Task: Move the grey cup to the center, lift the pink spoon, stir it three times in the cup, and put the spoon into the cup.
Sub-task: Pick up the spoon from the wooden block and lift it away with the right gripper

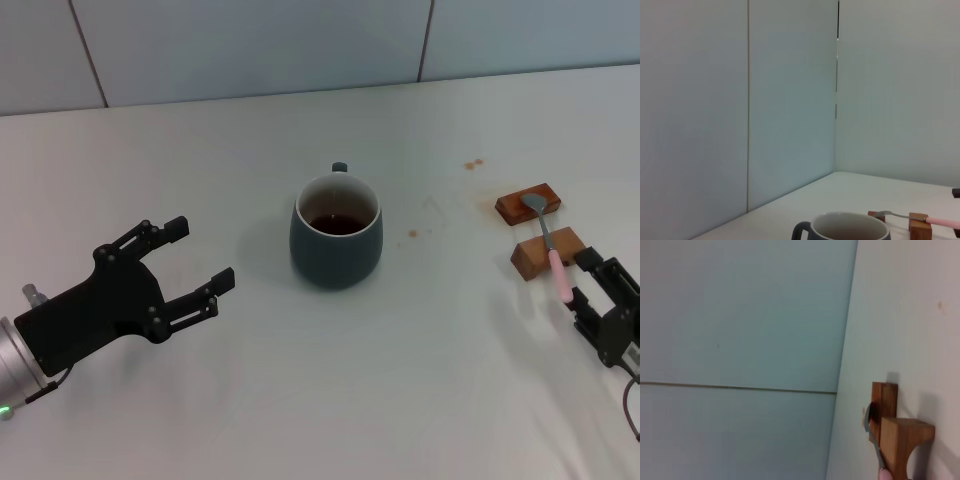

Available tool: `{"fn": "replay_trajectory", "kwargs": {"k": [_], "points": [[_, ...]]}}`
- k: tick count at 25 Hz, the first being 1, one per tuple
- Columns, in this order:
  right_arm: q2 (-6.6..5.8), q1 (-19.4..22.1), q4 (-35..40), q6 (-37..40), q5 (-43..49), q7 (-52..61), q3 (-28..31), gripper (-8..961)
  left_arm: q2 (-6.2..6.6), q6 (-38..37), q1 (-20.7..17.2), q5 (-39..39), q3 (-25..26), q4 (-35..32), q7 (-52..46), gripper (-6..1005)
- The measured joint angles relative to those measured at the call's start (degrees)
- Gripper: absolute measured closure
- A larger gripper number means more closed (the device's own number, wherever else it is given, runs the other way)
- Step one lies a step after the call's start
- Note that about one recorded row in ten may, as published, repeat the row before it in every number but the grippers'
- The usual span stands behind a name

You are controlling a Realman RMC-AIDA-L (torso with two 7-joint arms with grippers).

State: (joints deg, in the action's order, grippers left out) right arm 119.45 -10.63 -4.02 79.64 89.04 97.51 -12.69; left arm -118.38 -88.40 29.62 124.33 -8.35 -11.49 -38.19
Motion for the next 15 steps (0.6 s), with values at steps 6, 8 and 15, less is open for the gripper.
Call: {"fn": "replay_trajectory", "kwargs": {"k": [6,8,15], "points": [[0.03,-0.57,-0.03,-0.68,0.00,-0.04,-0.07,304,-0.04,-0.02,0.00,0.03,-0.01,-0.01,-0.03,140],[0.04,-0.76,-0.03,-0.93,0.00,-0.05,-0.06,305,-0.03,-0.03,0.00,0.03,-0.07,-0.01,-0.03,140],[0.08,-1.29,-0.02,-1.38,0.52,0.05,-0.05,311,-0.04,-0.14,-0.08,0.04,-0.69,-0.07,0.09,139]]}}
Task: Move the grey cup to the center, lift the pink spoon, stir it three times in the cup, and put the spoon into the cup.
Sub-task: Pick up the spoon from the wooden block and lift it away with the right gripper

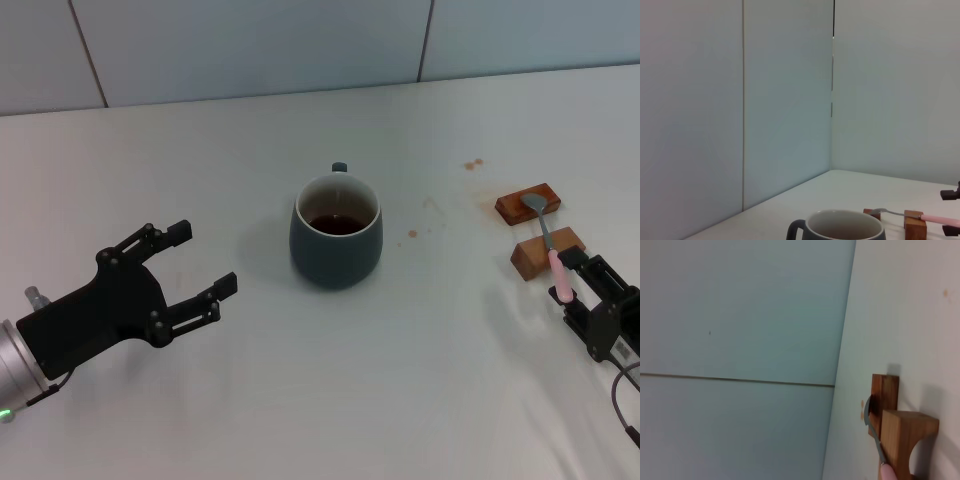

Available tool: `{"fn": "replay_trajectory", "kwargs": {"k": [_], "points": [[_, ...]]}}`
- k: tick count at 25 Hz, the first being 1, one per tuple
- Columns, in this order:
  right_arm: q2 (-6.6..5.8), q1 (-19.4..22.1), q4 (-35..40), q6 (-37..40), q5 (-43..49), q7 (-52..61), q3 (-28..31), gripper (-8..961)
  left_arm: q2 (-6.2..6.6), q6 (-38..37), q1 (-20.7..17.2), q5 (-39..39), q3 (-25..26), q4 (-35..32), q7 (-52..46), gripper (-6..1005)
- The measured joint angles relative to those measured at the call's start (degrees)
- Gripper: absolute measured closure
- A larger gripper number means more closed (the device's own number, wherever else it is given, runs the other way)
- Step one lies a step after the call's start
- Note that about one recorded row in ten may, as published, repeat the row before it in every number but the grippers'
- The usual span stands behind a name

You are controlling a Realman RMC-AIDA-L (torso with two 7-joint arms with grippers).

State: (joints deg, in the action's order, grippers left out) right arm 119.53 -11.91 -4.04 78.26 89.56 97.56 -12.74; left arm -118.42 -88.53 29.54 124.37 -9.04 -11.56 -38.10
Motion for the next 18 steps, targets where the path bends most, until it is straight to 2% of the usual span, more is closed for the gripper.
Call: {"fn": "replay_trajectory", "kwargs": {"k": [6,12,17,18], "points": [[0.01,-0.03,0.00,-0.40,0.04,0.52,-0.04,316,-0.03,-0.06,-0.07,0.00,-0.03,-0.01,0.22,139],[-0.01,-0.80,0.00,-2.34,0.75,0.11,-0.42,547,-0.05,-0.07,-0.07,-0.01,-0.12,-0.12,0.26,140],[0.06,-0.25,0.01,-0.99,0.79,-1.95,-0.33,789,0.01,-0.08,-0.03,-0.01,-0.20,-0.21,0.34,140],[0.06,0.02,0.01,-0.06,0.75,-2.43,-0.25,796,0.01,-0.11,-0.03,-0.01,-0.21,-0.22,0.35,140]]}}
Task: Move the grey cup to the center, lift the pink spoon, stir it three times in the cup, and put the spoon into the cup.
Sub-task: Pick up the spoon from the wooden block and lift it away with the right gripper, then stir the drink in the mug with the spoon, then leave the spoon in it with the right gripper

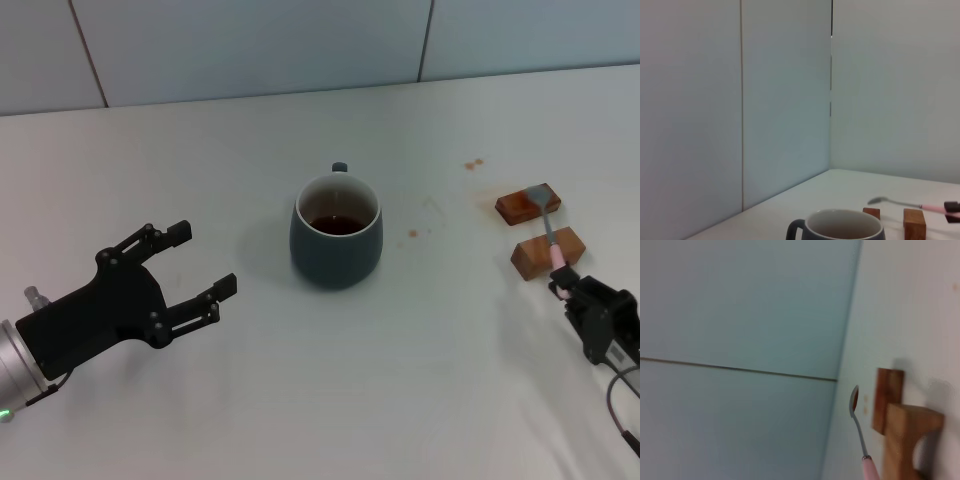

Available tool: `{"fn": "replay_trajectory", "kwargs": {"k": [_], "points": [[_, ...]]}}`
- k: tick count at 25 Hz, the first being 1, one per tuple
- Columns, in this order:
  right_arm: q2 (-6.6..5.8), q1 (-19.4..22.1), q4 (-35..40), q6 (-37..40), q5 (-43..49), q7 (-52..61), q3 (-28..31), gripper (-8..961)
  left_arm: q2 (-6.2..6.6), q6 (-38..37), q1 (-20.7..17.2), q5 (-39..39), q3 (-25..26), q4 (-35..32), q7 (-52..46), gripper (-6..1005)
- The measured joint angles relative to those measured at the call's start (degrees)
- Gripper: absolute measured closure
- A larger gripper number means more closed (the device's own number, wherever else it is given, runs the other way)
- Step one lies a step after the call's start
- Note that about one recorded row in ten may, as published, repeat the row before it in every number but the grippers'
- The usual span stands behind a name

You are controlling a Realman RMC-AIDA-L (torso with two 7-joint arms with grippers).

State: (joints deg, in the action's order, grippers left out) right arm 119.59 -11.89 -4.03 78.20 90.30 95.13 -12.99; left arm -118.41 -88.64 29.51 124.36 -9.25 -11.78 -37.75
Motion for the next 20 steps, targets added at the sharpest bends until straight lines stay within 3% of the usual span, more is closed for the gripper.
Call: {"fn": "replay_trajectory", "kwargs": {"k": [5,7,10,12,13,16,17,18,20], "points": [[-0.05,2.33,0.33,8.18,-0.72,-4.83,2.20,829,0.02,-1.27,0.02,-0.01,-0.07,-0.06,-0.01,139],[-0.21,4.20,2.25,17.30,-1.07,-10.11,6.87,842,0.03,-1.79,0.02,-0.04,-0.07,-0.14,-0.04,139],[-0.36,4.86,6.11,23.84,-1.24,-12.73,11.02,842,0.03,-1.75,-0.03,-0.03,-0.15,-0.17,-0.12,139],[-0.41,3.18,15.79,30.88,-1.30,-12.83,15.96,843,0.03,-1.50,-0.09,-0.04,-0.35,-0.18,-0.31,139],[-0.41,3.18,15.79,30.88,-1.30,-12.83,15.96,843,0.03,-1.30,-0.10,-0.03,-0.48,-0.18,-0.43,139],[-0.38,-1.37,30.07,34.27,-1.34,-8.06,17.09,843,0.05,-0.13,0.16,0.03,-1.05,-0.19,-0.66,139],[-0.17,-4.75,39.46,35.10,-1.31,-3.89,16.81,843,0.05,0.46,0.33,0.05,-1.44,-0.22,-0.77,139],[-0.17,-4.75,39.46,35.10,-1.31,-3.89,16.81,843,0.05,0.46,0.33,0.05,-1.44,-0.22,-0.77,139],[0.12,-7.92,49.31,34.75,-0.41,0.34,15.67,843,0.03,0.96,0.55,0.05,-1.81,-0.24,-0.96,139]]}}
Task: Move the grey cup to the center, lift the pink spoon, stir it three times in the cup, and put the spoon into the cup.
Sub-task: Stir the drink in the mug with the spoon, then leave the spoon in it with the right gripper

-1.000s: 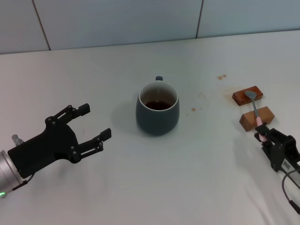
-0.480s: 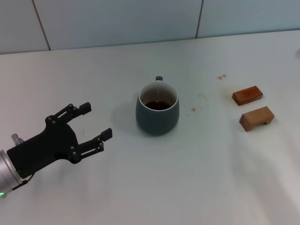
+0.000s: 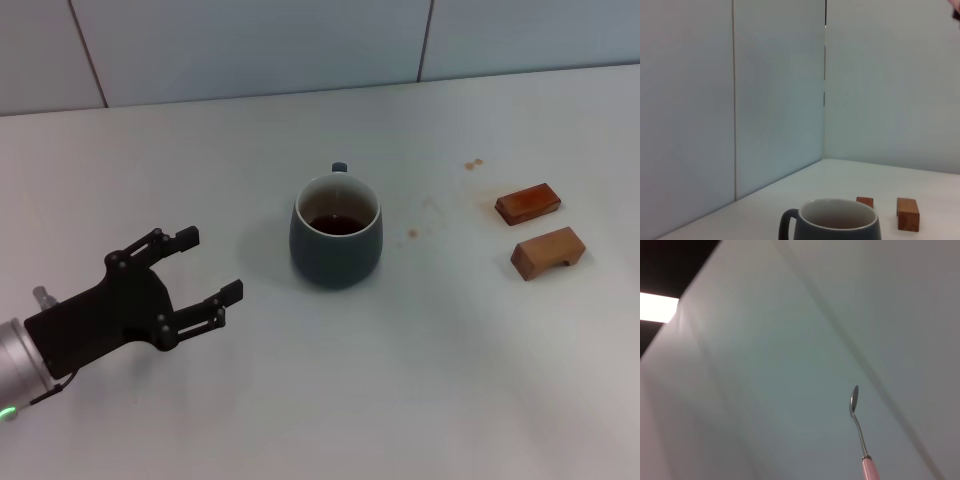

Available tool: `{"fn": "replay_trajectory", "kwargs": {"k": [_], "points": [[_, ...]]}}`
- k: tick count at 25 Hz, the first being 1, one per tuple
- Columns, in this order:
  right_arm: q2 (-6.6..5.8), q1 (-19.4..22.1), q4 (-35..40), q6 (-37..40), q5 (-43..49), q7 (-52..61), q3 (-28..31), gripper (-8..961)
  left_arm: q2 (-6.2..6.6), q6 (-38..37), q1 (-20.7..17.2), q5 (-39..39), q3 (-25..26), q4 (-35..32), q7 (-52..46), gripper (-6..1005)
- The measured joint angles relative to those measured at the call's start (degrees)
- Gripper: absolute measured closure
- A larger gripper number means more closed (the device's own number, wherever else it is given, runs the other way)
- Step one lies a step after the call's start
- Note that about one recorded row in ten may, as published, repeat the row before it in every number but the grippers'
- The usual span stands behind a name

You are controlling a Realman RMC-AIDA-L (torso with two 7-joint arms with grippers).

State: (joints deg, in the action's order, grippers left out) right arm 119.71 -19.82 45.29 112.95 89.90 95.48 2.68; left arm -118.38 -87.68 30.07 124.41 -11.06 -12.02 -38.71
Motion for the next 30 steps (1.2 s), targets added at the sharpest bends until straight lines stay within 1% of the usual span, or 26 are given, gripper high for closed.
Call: {"fn": "replay_trajectory", "kwargs": {"k": [1,2,3,4,5,6,7,8,9,11,12,14,15,16,17,18,19,21,22,23,24,26,27,28,30], "points": [[0.07,-1.27,4.54,-0.64,0.84,2.10,-1.44,843,-0.03,0.35,0.19,-0.01,-0.13,0.02,-0.14,139],[0.11,-3.30,14.67,-3.34,3.19,7.22,-7.19,843,-0.08,1.32,0.60,0.00,-0.26,0.23,-0.34,139],[0.11,-3.72,18.62,-5.10,4.24,9.34,-10.80,843,-0.08,1.32,0.60,0.00,-0.26,0.23,-0.34,139],[0.11,-3.72,18.62,-5.10,4.24,9.34,-10.80,843,-0.09,1.76,0.73,0.01,-0.30,0.30,-0.35,139],[0.11,-3.98,22.61,-6.97,5.41,11.46,-14.61,843,-0.09,1.76,0.73,0.01,-0.30,0.30,-0.35,139],[0.00,-4.03,27.51,-9.14,7.44,14.26,-20.10,843,-0.09,2.52,1.06,0.01,-0.33,0.44,-0.36,139],[-0.32,-4.02,36.91,-12.70,12.72,19.98,-29.96,843,-0.11,3.01,1.25,0.02,-0.34,0.56,-0.36,139],[-0.42,-4.13,41.07,-13.93,15.62,22.56,-34.02,843,-0.11,3.01,1.25,0.02,-0.34,0.56,-0.36,139],[-0.42,-4.13,41.07,-13.93,15.62,22.56,-34.02,843,-0.13,3.29,1.37,0.03,-0.35,0.57,-0.37,139],[-0.51,-5.01,50.47,-15.75,22.97,28.65,-41.89,843,-0.22,3.90,1.72,0.03,-0.37,0.67,-0.40,140],[-0.56,-5.87,54.20,-15.83,27.16,31.78,-44.59,843,-0.25,4.06,1.88,0.03,-0.37,0.73,-0.43,140],[-0.92,-8.54,60.79,-14.87,36.33,38.75,-49.63,843,-0.31,4.38,2.16,0.03,-0.37,0.85,-0.54,140],[-1.42,-10.49,62.67,-13.20,39.86,41.96,-51.40,843,-0.31,4.49,2.19,0.04,-0.37,0.86,-0.56,140],[-1.99,-12.41,63.71,-11.19,42.33,44.70,-52.61,843,-0.29,4.59,2.21,0.03,-0.43,0.87,-0.58,140],[-3.29,-16.75,63.74,-6.70,44.31,48.75,-53.54,843,-0.27,4.74,2.23,0.04,-0.56,0.87,-0.61,140],[-3.29,-16.75,63.74,-6.70,44.31,48.75,-53.54,843,-0.25,4.91,2.24,0.04,-0.75,0.87,-0.72,140],[-4.06,-19.45,63.15,-4.13,44.95,50.59,-53.63,843,-0.24,4.97,2.24,0.04,-0.82,0.87,-0.79,140],[-4.77,-23.40,61.32,0.20,47.16,52.78,-53.87,843,-0.23,5.16,2.24,0.04,-0.99,0.78,-1.10,140],[-5.04,-27.27,58.71,3.61,50.08,53.68,-54.16,843,-0.21,5.22,2.19,0.04,-0.99,0.72,-1.19,140],[-5.04,-27.27,58.71,3.61,50.08,53.68,-54.16,843,-0.21,5.22,2.19,0.04,-0.99,0.72,-1.19,140],[-5.07,-29.18,56.87,4.92,51.84,53.83,-54.50,843,-0.19,5.24,2.20,0.04,-1.05,0.72,-1.20,140],[-5.07,-31.54,53.99,5.77,54.75,53.93,-55.54,843,-0.15,5.44,2.20,0.04,-1.43,0.72,-1.20,140],[-5.00,-33.88,50.78,5.91,57.36,53.94,-57.14,843,-0.14,5.63,2.25,0.04,-1.84,0.74,-1.20,140],[-5.00,-33.88,50.78,5.91,57.36,53.94,-57.14,843,-0.14,5.63,2.25,0.04,-1.84,0.74,-1.20,140],[-4.90,-35.89,47.60,5.85,59.06,53.92,-58.47,843,-0.21,5.69,2.31,0.04,-1.95,0.81,-1.20,140]]}}
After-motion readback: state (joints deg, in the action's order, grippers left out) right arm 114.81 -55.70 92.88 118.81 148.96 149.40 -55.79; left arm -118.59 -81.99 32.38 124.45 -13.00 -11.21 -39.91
